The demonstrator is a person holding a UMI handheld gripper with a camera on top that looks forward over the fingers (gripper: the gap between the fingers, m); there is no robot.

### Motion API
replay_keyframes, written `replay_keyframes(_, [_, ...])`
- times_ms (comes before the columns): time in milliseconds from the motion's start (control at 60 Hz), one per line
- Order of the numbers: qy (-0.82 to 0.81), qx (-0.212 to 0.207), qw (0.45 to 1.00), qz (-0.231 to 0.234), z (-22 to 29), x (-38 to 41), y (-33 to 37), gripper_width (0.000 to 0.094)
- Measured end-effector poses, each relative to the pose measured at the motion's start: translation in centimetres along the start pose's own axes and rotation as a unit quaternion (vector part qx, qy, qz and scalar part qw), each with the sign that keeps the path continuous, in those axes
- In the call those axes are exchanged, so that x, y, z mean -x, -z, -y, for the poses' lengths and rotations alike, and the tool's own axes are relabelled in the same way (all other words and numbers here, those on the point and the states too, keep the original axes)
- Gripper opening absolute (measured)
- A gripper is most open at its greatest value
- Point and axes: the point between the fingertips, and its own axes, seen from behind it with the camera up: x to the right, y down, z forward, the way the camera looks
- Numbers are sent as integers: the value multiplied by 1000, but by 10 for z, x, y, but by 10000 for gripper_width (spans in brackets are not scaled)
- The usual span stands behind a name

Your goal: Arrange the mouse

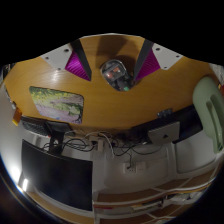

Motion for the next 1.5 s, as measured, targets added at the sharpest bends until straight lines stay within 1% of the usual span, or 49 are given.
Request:
replay_keyframes(250, [-12, 5, 1000, -13, 14, -17, -32, 863])
replay_keyframes(417, [-23, 9, 1000, -15, 14, -22, -40, 868])
replay_keyframes(450, [-22, 7, 1000, -14, 14, -22, -40, 856])
replay_keyframes(467, [-21, 7, 1000, -14, 14, -21, -40, 842])
replay_keyframes(533, [-12, 7, 1000, -5, 15, -17, -40, 532])
replay_keyframes(550, [-11, 8, 1000, -12, 14, -20, -40, 454])
replay_keyframes(600, [-13, 12, 1000, -16, 13, -21, -40, 433])
replay_keyframes(683, [-18, 21, 1000, -1, 15, -21, -40, 389])
replay_keyframes(750, [-31, 21, 999, 10, 29, -25, -35, 380])
replay_keyframes(883, [-18, -27, 999, 4, 98, -60, -22, 379])
replay_keyframes(1000, [-29, -56, 998, -18, 154, -113, -24, 379])
replay_keyframes(1083, [-41, -63, 996, -43, 175, -164, -38, 378])
replay_keyframes(1167, [-53, -50, 995, -68, 170, -207, -60, 378])
replay_keyframes(1283, [-55, -13, 996, -72, 136, -250, -95, 377])
replay_keyframes(1433, [-44, 34, 996, -64, 80, -266, -127, 377])
replay_keyframes(1467, [-45, 36, 996, -62, 74, -267, -130, 383])
replay_keyframes(1483, [-44, 29, 997, -61, 75, -266, -129, 388])
replay_keyframes(1500, [-42, 27, 997, -60, 75, -266, -129, 412])
